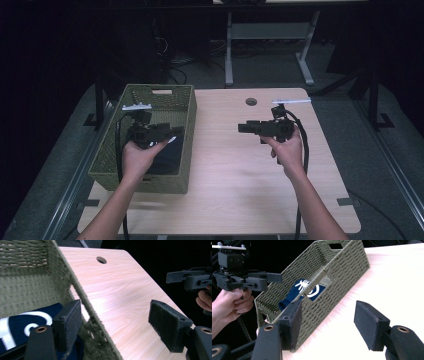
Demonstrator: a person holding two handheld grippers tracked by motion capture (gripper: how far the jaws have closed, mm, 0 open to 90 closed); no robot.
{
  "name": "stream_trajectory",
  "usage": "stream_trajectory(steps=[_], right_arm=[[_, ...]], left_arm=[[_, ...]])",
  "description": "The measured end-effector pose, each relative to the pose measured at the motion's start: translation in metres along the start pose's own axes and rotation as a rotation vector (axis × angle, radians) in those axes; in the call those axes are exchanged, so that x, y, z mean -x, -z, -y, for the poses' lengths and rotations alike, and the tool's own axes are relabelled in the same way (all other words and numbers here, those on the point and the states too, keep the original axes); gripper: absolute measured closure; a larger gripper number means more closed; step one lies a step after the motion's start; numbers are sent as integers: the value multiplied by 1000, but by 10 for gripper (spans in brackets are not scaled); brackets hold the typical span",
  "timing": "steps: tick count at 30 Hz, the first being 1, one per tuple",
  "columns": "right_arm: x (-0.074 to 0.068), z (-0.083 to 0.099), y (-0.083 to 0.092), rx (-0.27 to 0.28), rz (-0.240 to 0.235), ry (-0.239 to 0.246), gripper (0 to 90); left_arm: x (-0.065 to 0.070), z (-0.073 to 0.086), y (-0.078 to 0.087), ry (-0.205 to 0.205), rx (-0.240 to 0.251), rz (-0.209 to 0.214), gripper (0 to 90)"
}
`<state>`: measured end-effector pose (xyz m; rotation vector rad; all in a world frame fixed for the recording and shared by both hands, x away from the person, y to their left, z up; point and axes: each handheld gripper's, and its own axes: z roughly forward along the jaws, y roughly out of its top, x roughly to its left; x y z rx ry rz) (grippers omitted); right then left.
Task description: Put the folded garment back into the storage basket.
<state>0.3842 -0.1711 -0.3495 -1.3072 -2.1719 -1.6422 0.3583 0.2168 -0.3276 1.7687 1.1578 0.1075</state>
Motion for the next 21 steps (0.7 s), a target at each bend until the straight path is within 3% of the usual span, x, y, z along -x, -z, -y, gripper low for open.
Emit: stream_trajectory(steps=[21], right_arm=[[27, 26, 56, 41, 59, -42, 379]], left_arm=[[45, 7, -40, -50, -17, 69, 264]])
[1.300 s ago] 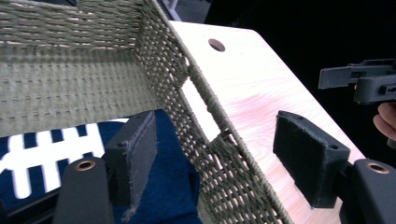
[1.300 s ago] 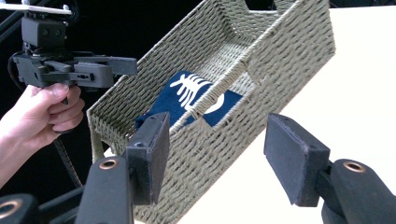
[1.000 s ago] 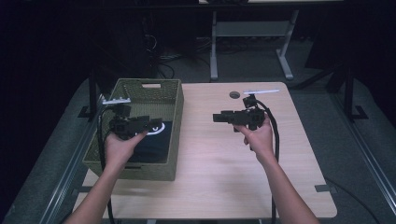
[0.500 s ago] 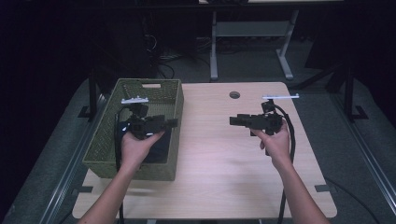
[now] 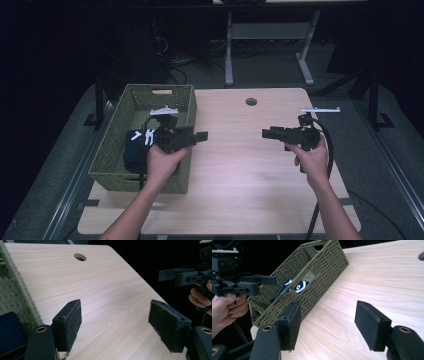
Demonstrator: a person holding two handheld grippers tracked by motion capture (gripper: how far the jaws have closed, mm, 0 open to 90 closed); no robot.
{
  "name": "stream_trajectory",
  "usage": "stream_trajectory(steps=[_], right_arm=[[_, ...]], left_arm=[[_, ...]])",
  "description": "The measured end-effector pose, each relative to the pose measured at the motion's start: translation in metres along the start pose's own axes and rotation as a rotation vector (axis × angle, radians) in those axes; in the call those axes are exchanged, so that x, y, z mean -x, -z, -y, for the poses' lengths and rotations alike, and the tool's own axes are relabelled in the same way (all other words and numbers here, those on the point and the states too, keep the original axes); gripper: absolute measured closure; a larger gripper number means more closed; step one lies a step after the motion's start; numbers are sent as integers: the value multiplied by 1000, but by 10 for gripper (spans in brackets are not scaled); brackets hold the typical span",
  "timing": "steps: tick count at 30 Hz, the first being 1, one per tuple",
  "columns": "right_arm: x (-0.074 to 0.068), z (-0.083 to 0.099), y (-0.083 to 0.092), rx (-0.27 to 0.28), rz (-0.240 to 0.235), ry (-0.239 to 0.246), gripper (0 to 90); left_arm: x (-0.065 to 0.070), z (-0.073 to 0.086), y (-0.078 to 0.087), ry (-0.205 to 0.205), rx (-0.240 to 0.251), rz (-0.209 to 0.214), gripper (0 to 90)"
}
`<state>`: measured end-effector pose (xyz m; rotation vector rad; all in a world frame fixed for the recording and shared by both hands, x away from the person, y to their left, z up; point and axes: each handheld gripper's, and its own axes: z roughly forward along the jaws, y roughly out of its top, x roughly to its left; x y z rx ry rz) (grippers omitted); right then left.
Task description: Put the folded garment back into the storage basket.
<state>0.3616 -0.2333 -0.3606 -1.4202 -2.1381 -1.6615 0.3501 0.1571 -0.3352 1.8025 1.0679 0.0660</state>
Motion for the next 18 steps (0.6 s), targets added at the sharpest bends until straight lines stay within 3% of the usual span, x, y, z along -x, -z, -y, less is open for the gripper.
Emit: stream_trajectory(steps=[18], right_arm=[[15, 25, 31, -14, 51, -33, 371]], left_arm=[[33, 18, -26, -32, -31, 43, 233]])
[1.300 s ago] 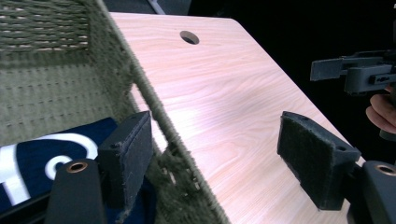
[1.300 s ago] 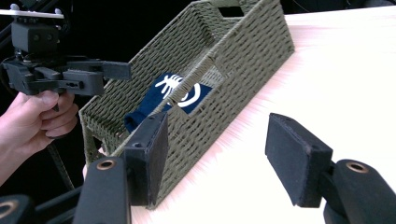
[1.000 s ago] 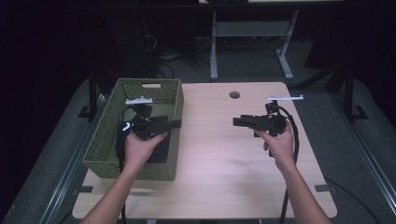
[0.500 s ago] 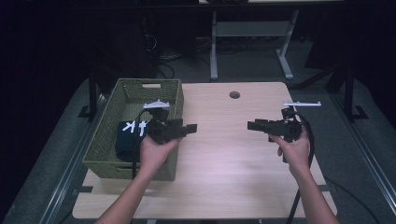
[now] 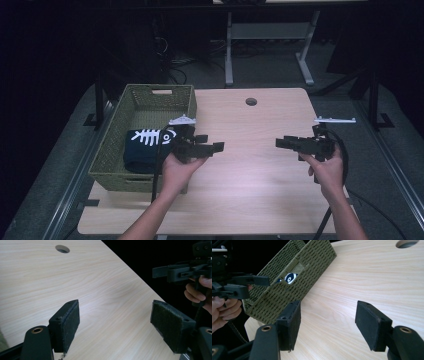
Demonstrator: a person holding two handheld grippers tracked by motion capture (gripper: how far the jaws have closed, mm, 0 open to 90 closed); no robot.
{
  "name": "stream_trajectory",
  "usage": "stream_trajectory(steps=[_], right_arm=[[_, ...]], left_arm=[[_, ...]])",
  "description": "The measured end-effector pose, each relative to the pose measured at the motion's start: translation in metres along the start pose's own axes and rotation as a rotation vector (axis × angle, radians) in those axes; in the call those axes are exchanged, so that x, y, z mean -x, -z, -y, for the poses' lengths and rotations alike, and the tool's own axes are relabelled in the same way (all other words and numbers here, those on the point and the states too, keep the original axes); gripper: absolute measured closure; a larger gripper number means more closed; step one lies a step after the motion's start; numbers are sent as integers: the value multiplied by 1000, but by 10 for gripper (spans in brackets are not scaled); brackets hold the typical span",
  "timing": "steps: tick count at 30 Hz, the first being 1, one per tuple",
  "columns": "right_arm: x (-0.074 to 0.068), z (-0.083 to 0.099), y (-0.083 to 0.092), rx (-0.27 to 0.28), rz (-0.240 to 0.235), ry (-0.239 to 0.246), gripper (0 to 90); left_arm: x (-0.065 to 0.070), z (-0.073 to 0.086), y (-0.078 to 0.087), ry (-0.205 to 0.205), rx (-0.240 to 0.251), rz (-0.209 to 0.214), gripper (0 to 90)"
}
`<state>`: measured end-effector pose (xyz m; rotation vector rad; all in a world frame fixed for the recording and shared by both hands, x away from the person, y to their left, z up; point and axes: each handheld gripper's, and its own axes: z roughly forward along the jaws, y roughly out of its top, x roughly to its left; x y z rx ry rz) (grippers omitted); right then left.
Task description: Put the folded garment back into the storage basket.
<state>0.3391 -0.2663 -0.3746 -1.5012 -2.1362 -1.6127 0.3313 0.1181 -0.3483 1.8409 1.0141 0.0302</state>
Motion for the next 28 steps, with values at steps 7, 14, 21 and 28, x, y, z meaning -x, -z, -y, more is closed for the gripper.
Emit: stream_trajectory(steps=[7, 14, 21, 28], right_arm=[[12, 11, 13, 8, 21, -18, 369], [22, 24, 24, 9, 48, -26, 357], [36, 53, 36, -2, 91, -50, 349], [45, 84, 46, 3, 124, -45, 331]], left_arm=[[12, 8, -9, -16, -8, 24, 233], [25, 20, -20, -30, -24, 47, 221], [34, 40, -34, -35, -57, 67, 218], [40, 57, -42, -45, -66, 89, 218]])
